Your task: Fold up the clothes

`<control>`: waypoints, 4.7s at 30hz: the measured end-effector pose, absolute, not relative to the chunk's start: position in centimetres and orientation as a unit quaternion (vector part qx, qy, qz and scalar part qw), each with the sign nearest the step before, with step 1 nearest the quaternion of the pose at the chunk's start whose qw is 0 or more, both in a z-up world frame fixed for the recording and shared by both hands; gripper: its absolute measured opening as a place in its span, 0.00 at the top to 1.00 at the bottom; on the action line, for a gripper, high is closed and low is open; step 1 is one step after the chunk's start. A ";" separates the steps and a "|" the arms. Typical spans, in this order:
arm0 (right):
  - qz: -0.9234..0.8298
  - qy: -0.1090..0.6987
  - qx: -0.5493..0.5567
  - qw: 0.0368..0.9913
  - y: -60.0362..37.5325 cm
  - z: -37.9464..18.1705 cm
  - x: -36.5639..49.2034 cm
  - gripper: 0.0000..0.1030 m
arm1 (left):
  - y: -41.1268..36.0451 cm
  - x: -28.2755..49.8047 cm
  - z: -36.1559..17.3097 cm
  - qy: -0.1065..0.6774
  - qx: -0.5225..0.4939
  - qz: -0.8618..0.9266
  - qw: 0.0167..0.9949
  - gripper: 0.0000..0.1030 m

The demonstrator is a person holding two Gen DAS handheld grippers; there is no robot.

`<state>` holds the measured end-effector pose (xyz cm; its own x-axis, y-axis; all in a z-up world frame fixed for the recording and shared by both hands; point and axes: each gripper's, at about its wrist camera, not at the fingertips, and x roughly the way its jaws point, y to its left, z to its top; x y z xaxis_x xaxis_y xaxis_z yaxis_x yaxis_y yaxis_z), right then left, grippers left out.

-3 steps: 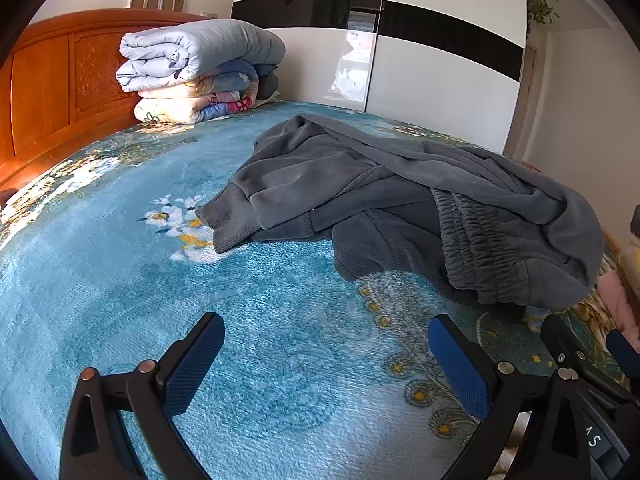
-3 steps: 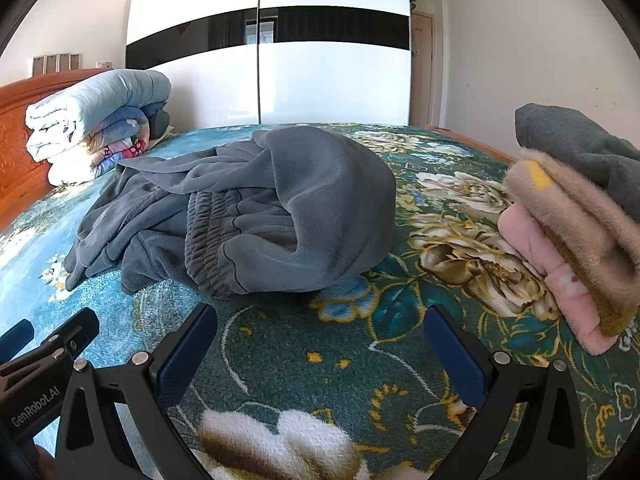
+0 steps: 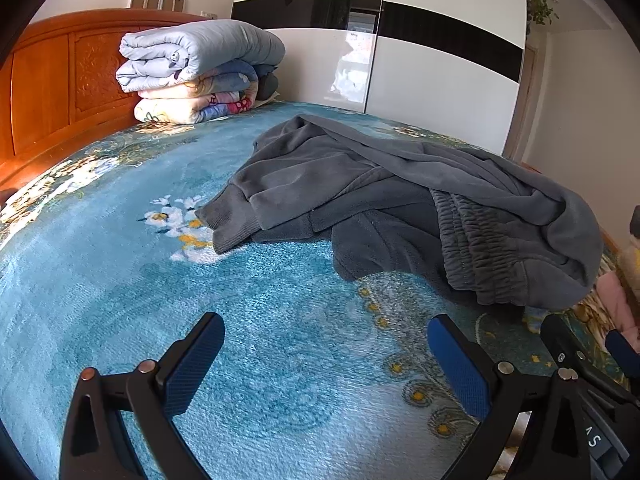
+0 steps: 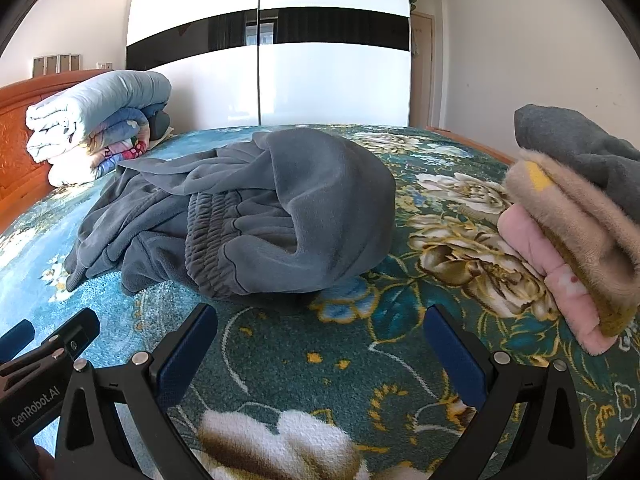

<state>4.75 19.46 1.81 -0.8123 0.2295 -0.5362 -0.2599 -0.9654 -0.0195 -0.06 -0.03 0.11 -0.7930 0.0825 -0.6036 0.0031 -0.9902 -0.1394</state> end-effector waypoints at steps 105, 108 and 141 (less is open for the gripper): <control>0.962 0.098 -0.226 0.115 29.3 10.3 15.8 0.00 | -0.7 4.1 12.2 -0.299 -0.362 0.872 0.138 0.64; 0.966 0.090 -0.220 0.106 28.5 10.7 16.1 0.00 | -8.3 10.9 16.1 -0.262 -0.306 0.909 0.108 0.64; 0.844 0.241 -0.418 -0.235 4.8 6.9 -2.2 0.02 | -27.2 23.8 -0.1 -0.349 -0.295 0.889 0.005 0.64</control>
